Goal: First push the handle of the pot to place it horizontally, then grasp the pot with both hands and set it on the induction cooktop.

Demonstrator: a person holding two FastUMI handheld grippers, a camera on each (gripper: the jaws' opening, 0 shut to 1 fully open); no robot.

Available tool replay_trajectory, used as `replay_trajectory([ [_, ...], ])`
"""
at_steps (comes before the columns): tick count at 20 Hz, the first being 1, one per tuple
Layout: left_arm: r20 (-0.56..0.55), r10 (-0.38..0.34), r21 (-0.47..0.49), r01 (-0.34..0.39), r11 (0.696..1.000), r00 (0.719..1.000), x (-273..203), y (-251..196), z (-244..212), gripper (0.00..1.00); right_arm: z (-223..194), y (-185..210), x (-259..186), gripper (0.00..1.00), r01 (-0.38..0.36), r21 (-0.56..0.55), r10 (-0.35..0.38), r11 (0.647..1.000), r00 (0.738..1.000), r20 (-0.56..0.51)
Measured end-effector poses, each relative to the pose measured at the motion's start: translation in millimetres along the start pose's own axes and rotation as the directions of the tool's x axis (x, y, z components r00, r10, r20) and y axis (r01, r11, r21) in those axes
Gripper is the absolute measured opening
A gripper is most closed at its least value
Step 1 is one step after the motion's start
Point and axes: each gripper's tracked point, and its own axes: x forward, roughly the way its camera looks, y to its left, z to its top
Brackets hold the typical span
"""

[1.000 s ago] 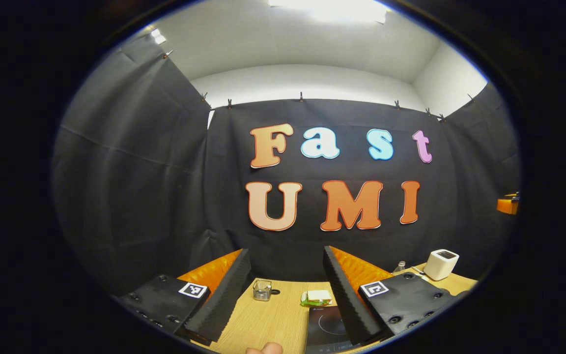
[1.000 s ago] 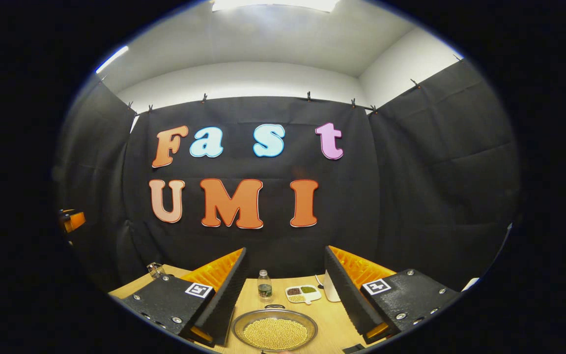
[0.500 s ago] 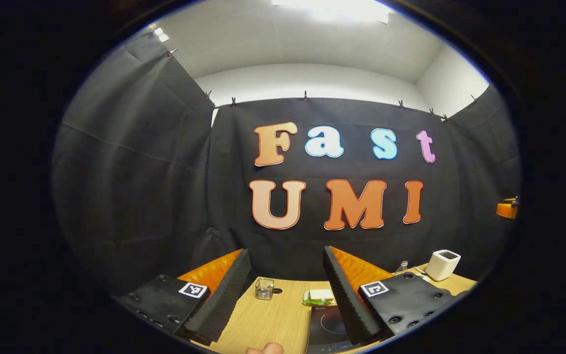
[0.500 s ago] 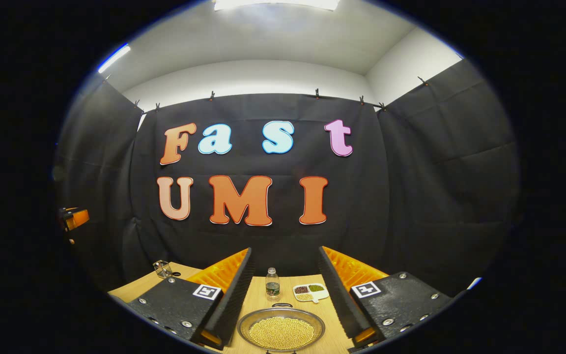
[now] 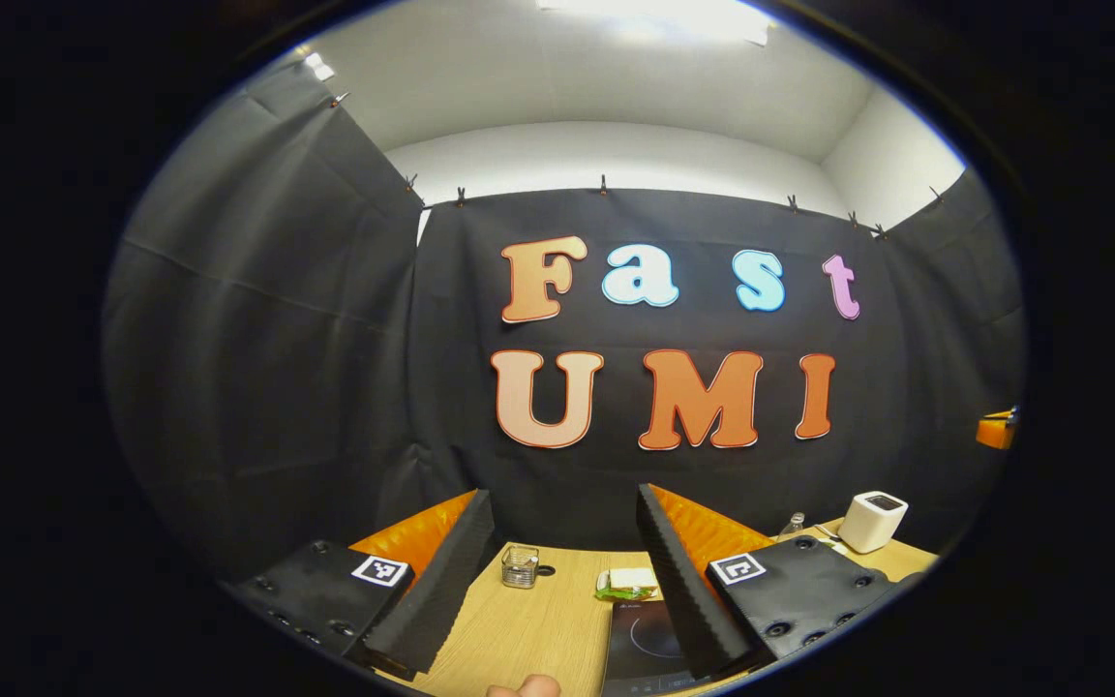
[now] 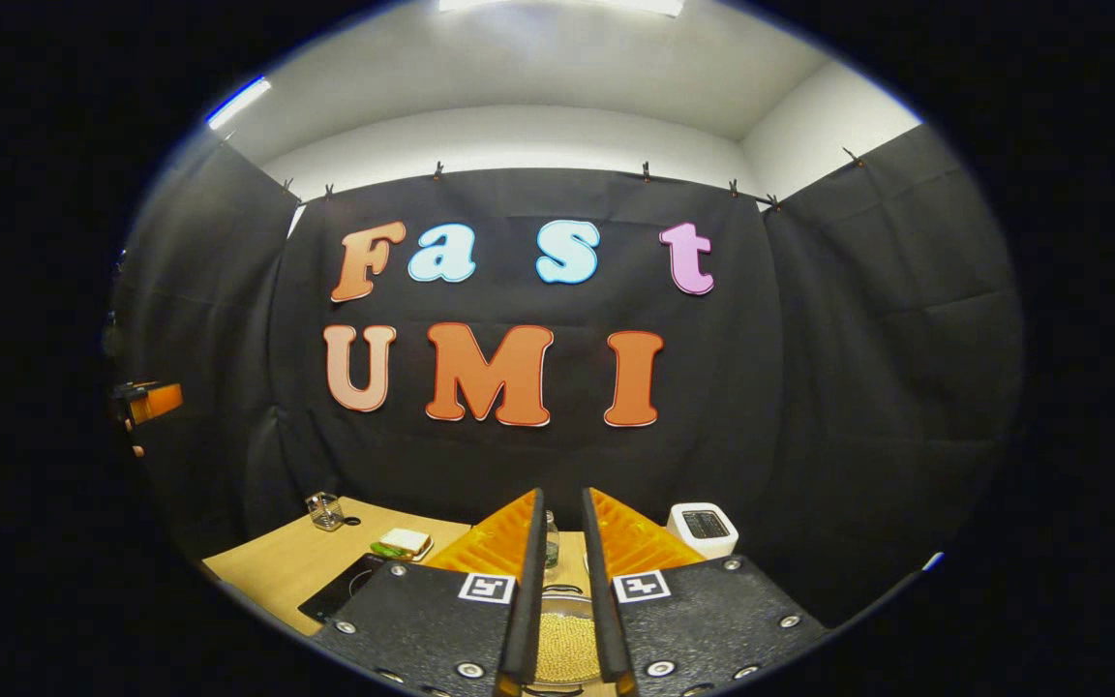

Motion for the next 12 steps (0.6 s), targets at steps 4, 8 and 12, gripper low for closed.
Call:
replay_trajectory([
  [4,-0.002,-0.009,-0.001,0.009,1.000,1.000,-1.4,-1.9,-0.7,0.98,-24.2,2.9,7.6,0.10,-0.003,0.000,0.003,1.000,0.999,-0.054],
  [8,0.001,-0.001,0.004,0.001,1.000,1.000,-2.4,1.5,-0.1,0.99,-58.5,5.5,12.7,0.01,-0.007,-0.009,0.005,1.000,0.991,-0.131],
  [12,-0.003,0.000,-0.004,0.000,1.000,1.000,-4.3,1.8,-2.8,0.99,-97.1,17.0,14.0,0.00,-0.037,-0.004,0.035,0.999,0.975,-0.220],
])
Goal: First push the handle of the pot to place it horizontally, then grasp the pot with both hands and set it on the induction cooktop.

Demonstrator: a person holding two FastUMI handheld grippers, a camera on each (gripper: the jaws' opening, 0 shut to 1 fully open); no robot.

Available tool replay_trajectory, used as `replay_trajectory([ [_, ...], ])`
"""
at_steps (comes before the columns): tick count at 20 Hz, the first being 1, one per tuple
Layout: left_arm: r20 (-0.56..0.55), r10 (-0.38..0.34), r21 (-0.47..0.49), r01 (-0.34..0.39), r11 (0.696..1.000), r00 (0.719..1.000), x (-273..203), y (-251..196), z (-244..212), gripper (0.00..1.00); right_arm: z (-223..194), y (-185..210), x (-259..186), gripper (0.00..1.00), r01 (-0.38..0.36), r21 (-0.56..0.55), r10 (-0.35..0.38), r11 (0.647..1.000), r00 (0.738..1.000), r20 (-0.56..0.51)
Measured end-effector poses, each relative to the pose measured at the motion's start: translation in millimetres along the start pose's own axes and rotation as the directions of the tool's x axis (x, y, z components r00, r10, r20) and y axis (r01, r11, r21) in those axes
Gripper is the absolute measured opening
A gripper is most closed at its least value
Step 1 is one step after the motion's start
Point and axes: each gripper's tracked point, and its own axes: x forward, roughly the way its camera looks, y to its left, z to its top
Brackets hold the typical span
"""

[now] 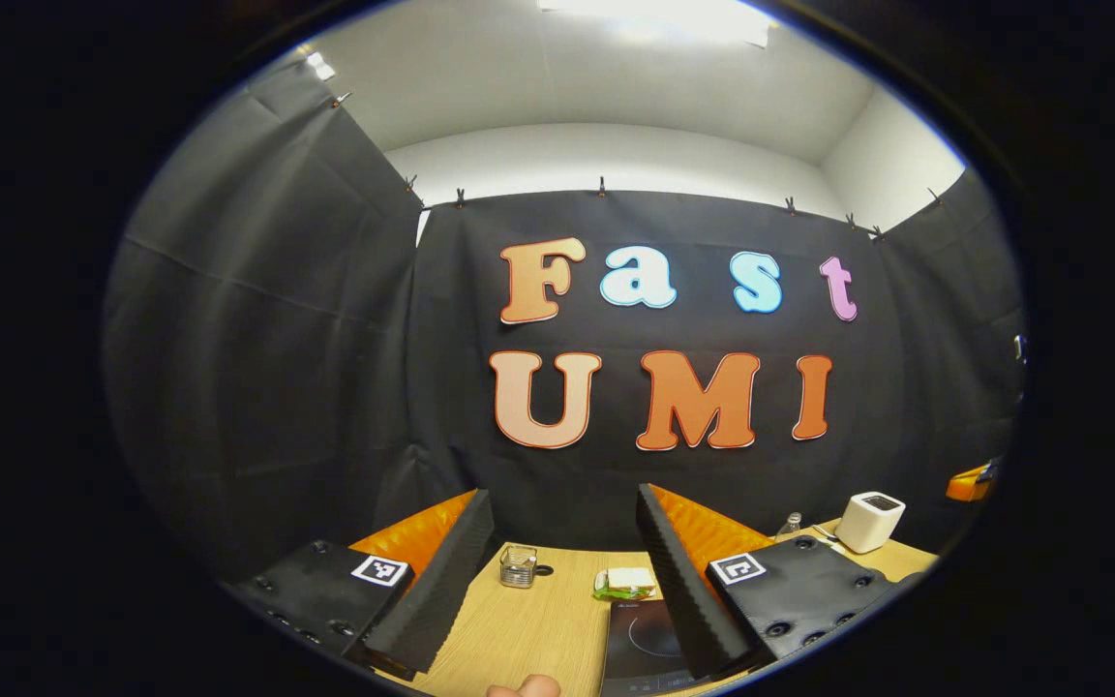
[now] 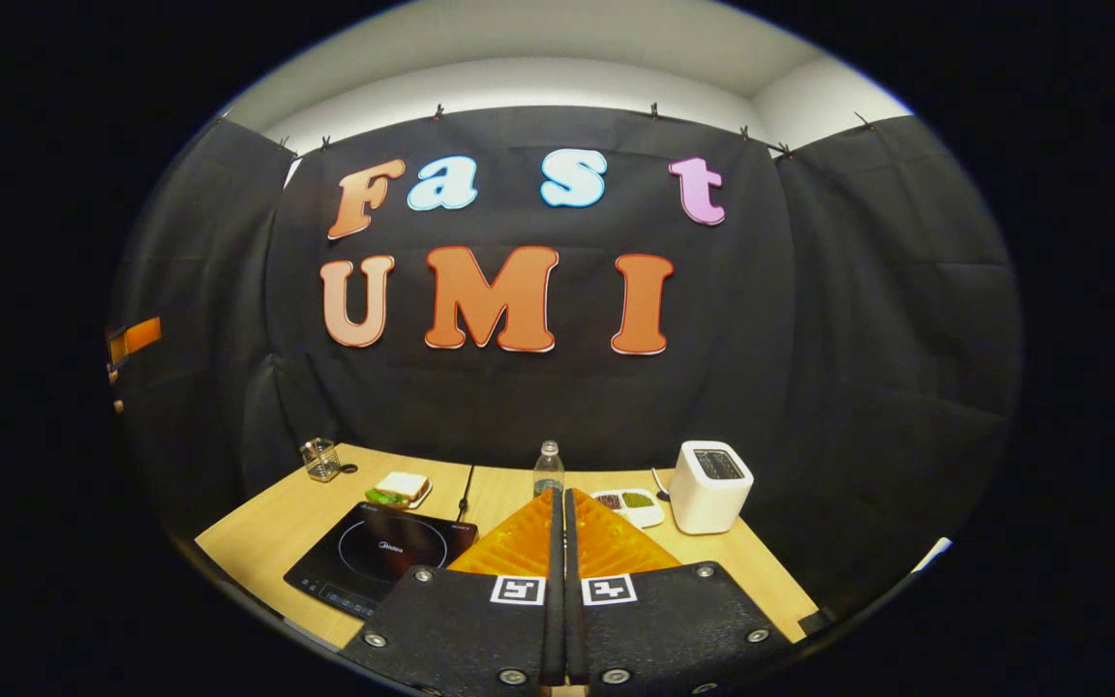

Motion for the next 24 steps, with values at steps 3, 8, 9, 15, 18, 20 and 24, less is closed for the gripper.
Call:
replay_trajectory([
  [3,-0.009,-0.001,0.003,0.001,1.000,1.000,-0.3,-0.8,-3.6,0.96,-27.7,15.1,3.8,0.00,-0.037,-0.001,0.037,0.999,0.997,-0.063],
  [8,-0.022,-0.004,0.001,0.004,1.000,1.000,2.1,-1.0,-9.0,0.98,-70.7,44.1,2.8,0.00,-0.103,-0.007,0.101,0.995,0.983,-0.151],
  [9,-0.026,-0.006,-0.001,0.006,1.000,1.000,2.1,-1.4,-10.0,0.98,-79.3,49.1,2.5,0.00,-0.112,-0.011,0.108,0.994,0.980,-0.168],
  [15,-0.036,-0.007,-0.006,0.006,1.000,0.999,3.6,-0.4,-15.2,0.98,-147.1,75.5,3.2,0.00,-0.177,-0.013,0.163,0.984,0.932,-0.325],
  [18,-0.045,-0.009,-0.012,0.009,1.000,0.999,3.0,0.5,-18.2,0.98,-176.3,78.7,3.9,0.00,-0.191,-0.008,0.172,0.982,0.903,-0.394],
  [20,-0.046,-0.007,-0.012,0.007,1.000,0.999,2.7,0.6,-19.5,0.98,-196.6,79.7,3.2,0.00,-0.193,0.008,0.177,0.981,0.882,-0.436],
  [24,-0.052,-0.006,-0.004,0.005,1.000,0.999,1.6,-0.3,-22.0,0.98,-236.7,75.9,-2.0,0.00,-0.183,0.035,0.175,0.982,0.841,-0.512],
])
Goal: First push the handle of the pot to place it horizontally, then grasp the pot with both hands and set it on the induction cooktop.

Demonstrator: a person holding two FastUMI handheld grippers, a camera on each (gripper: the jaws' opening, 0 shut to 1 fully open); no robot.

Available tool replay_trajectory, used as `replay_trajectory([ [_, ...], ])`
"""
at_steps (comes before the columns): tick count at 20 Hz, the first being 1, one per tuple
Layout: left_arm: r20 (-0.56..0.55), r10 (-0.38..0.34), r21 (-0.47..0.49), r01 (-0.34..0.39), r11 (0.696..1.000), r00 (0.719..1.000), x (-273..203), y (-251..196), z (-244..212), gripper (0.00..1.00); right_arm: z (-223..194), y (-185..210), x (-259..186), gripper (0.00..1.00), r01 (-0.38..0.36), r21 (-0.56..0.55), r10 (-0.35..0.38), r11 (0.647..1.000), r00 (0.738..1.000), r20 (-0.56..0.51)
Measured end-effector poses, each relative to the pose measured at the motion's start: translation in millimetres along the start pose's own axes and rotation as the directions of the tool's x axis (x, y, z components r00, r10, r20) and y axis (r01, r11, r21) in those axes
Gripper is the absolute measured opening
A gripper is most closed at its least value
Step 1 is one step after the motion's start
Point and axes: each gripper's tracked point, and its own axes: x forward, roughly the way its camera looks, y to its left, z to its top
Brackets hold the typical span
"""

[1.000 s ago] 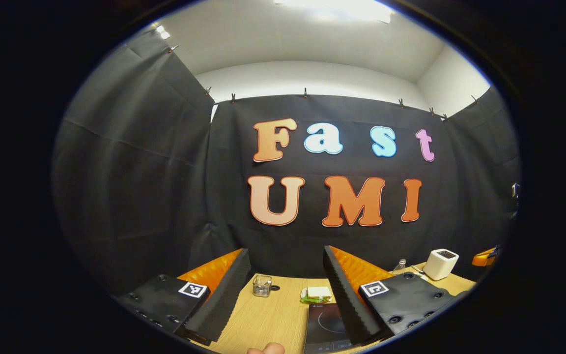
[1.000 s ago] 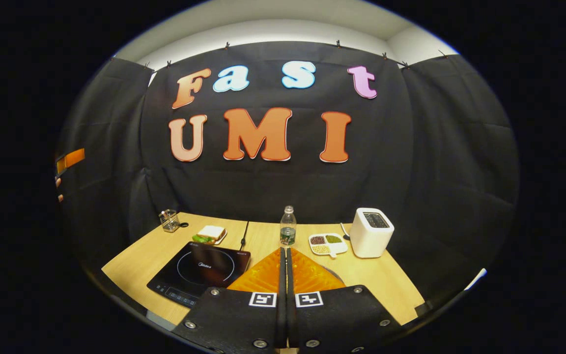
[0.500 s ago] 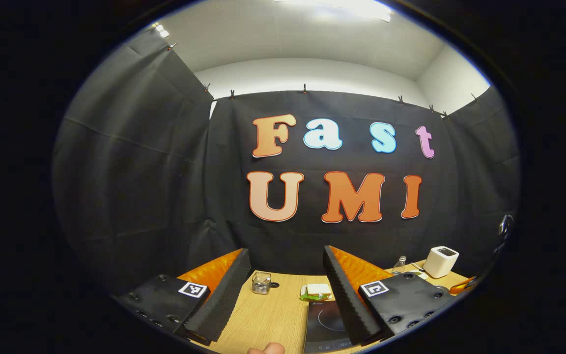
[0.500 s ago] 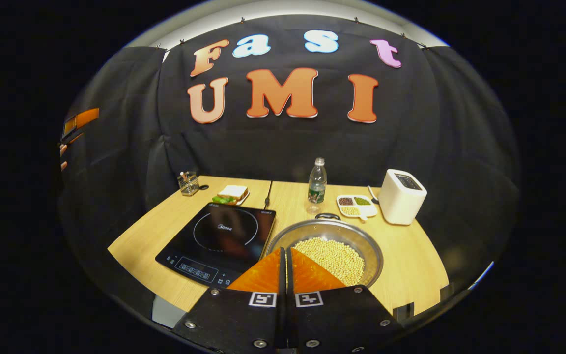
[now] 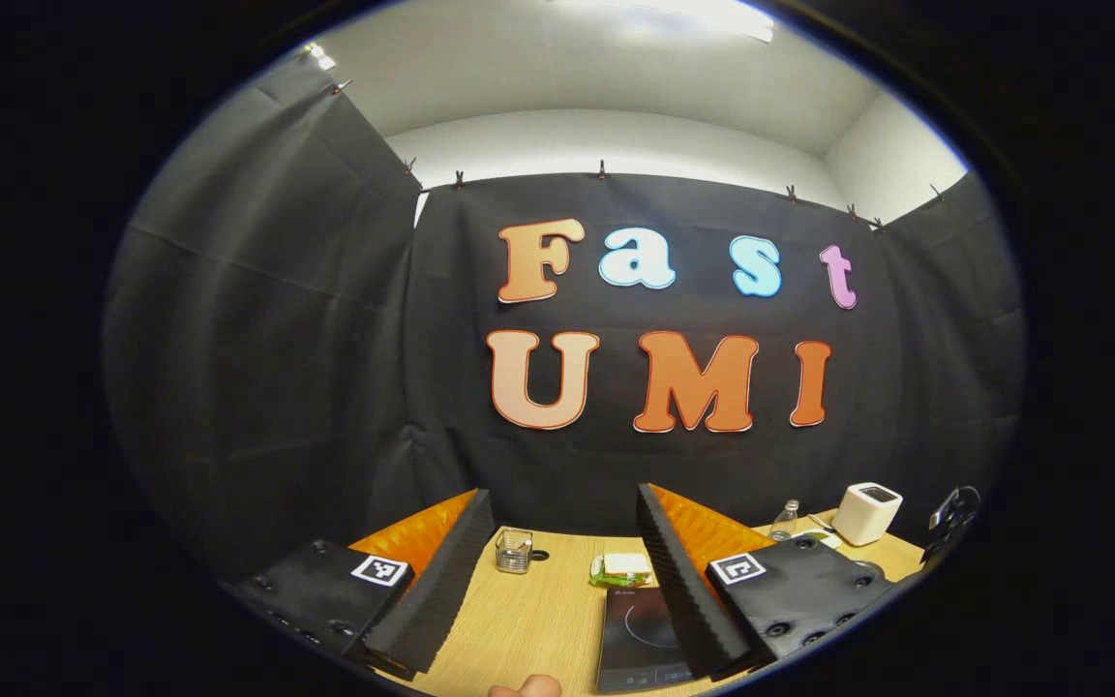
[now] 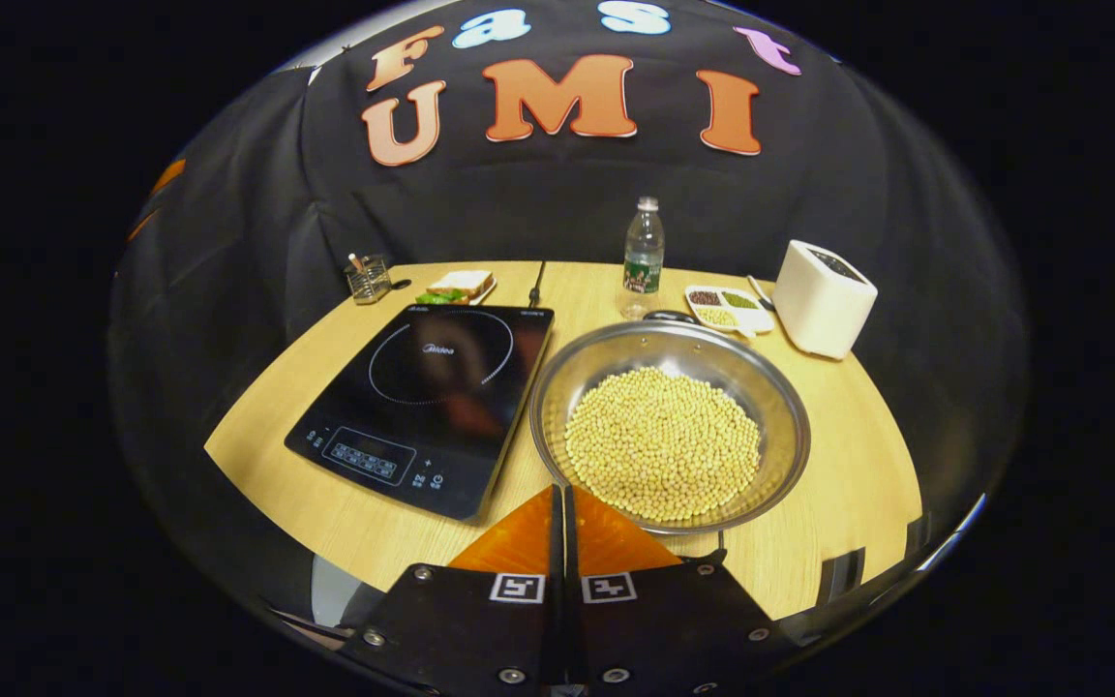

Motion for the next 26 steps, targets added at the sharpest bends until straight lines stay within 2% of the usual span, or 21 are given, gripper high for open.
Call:
replay_trajectory([
  [12,-0.034,-0.014,0.015,0.014,1.000,0.999,6.5,-11.7,-13.9,0.98,-46.2,-19.4,22.8,0.00,0.034,0.060,-0.027,0.998,0.994,-0.106],
  [15,-0.036,-0.007,0.014,0.008,1.000,0.999,7.9,-10.5,-14.0,0.98,-50.3,-19.3,22.1,0.00,0.013,0.087,-0.003,0.996,0.993,-0.114],
  [19,-0.042,-0.014,0.011,0.014,1.000,0.999,7.4,-14.9,-15.5,0.98,-54.3,-27.3,22.2,0.00,0.034,0.084,-0.024,0.996,0.993,-0.115],
  [26,-0.031,-0.021,0.017,0.021,1.000,0.999,4.8,-18.4,-10.7,0.98,-58.6,-67.0,19.4,0.00,0.108,0.138,-0.092,0.985,0.989,-0.117],
])
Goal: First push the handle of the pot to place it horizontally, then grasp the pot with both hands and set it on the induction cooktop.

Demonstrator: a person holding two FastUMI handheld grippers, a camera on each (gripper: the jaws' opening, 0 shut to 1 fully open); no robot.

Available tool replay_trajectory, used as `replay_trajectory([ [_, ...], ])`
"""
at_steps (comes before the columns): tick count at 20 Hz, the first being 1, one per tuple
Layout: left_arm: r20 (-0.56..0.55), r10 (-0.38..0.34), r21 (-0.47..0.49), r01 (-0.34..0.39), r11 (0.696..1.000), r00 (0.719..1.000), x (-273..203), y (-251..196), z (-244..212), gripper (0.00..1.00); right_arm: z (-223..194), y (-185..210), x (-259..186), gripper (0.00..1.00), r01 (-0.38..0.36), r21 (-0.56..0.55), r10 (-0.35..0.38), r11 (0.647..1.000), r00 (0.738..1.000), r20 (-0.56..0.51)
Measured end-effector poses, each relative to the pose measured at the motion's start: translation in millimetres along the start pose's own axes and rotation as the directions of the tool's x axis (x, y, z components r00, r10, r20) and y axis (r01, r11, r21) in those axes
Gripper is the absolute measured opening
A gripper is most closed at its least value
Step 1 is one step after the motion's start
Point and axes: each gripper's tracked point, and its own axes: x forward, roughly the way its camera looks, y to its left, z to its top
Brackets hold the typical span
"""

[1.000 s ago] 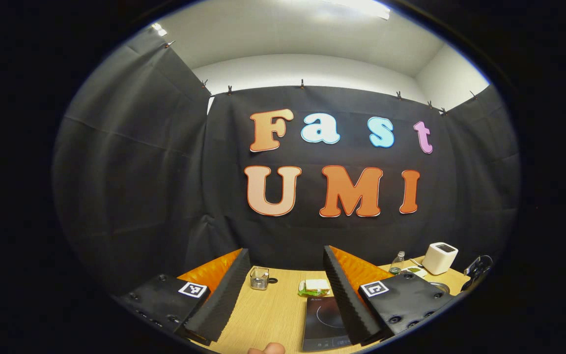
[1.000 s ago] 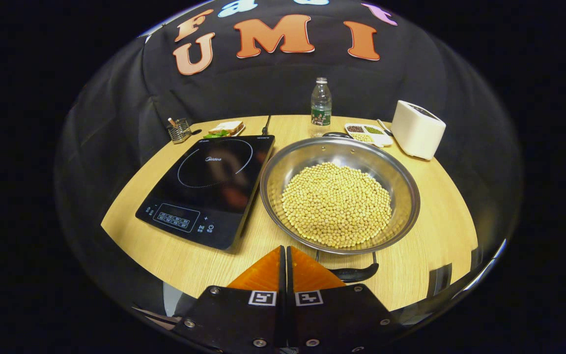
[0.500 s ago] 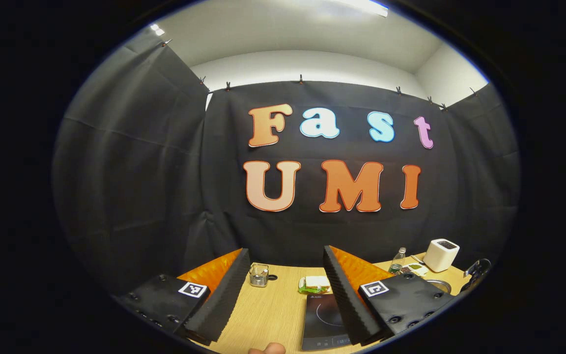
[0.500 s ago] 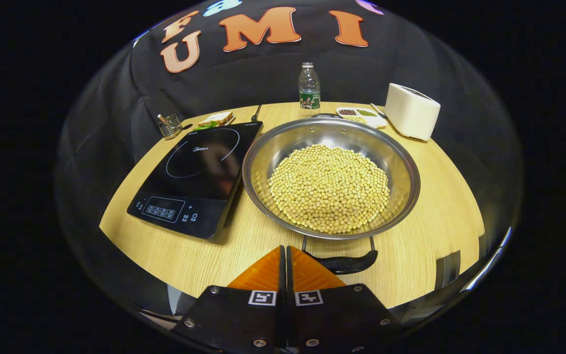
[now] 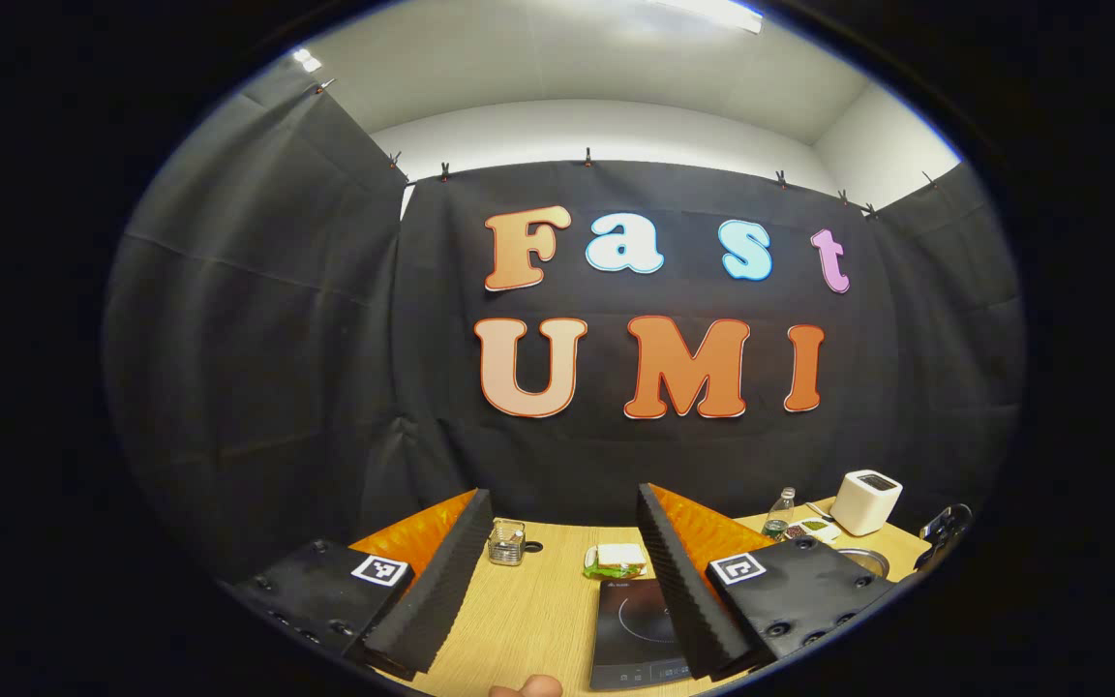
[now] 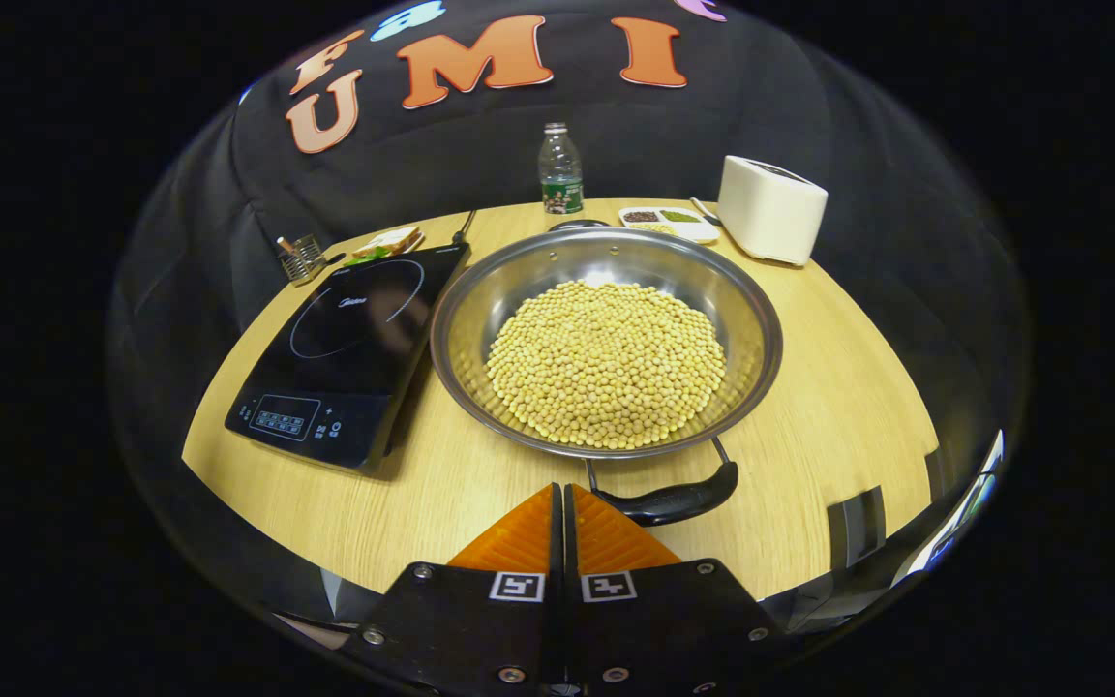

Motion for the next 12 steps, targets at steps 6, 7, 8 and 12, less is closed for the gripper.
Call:
replay_trajectory([
  [6,0.012,0.005,0.004,-0.005,1.000,1.000,-5.7,1.5,4.3,0.99,5.0,-32.4,2.5,0.00,0.052,0.043,-0.052,0.998,0.999,0.002],
  [7,0.014,0.006,0.004,-0.006,1.000,1.000,-6.8,1.4,4.5,0.99,5.8,-37.5,2.9,0.00,0.060,0.049,-0.060,0.997,0.998,0.002],
  [8,0.015,0.008,0.005,-0.008,1.000,1.000,-7.6,2.6,5.0,0.99,7.2,-41.6,3.3,0.00,0.067,0.053,-0.067,0.996,0.998,0.004],
  [12,0.020,0.016,0.010,-0.016,1.000,1.000,-9.2,5.3,7.3,0.96,12.8,-55.7,5.8,0.00,0.088,0.073,-0.088,0.993,0.996,0.004],
])
